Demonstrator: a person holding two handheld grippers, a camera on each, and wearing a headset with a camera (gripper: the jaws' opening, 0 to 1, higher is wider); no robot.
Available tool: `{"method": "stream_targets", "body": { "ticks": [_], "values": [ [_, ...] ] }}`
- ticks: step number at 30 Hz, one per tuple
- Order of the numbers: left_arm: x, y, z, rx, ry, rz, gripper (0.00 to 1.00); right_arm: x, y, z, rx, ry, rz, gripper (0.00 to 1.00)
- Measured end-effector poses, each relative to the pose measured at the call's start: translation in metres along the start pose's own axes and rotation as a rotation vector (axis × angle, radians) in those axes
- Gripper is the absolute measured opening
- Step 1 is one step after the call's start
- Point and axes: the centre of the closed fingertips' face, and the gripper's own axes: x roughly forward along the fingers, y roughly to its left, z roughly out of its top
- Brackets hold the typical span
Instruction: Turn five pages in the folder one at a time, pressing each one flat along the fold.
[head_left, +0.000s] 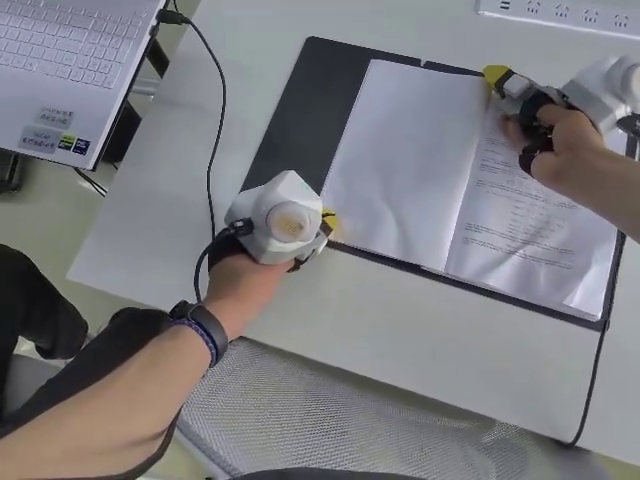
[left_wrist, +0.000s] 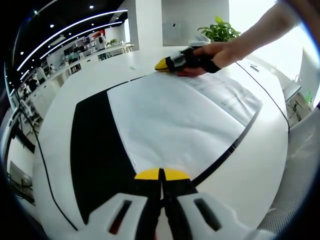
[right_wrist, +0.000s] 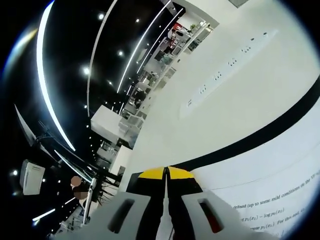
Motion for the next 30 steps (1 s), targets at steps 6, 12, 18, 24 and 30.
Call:
{"method": "stream_targets", "body": {
  "ticks": [6, 12, 18, 24, 30],
  "values": [
    [0.001, 0.001, 0.000, -0.002, 0.000, 0.001, 0.00, -0.013, 0.009, -0.016, -0.035, 0.042, 0.036, 0.00],
    [0.002, 0.002, -0.001, -0.009, -0.004, -0.002, 0.00, -0.021, 0.012, -0.027, -0.036, 0.056, 0.051, 0.00],
    [0.002, 0.002, -0.001, -0.004, -0.004, -0.004, 0.00, -0.029, 0.017, -0.038, -0.046, 0.085, 0.058, 0.00],
    [0.002, 0.002, -0.001, 0.002, -0.001, -0.008, 0.00, -0.042, 0.020, -0.053, -0.047, 0.102, 0.081, 0.00],
    [0.004, 0.003, -0.002, -0.006, -0.003, -0.008, 0.00, -0.067, 0.039, -0.076, -0.041, 0.125, 0.124, 0.00]
  ]
}}
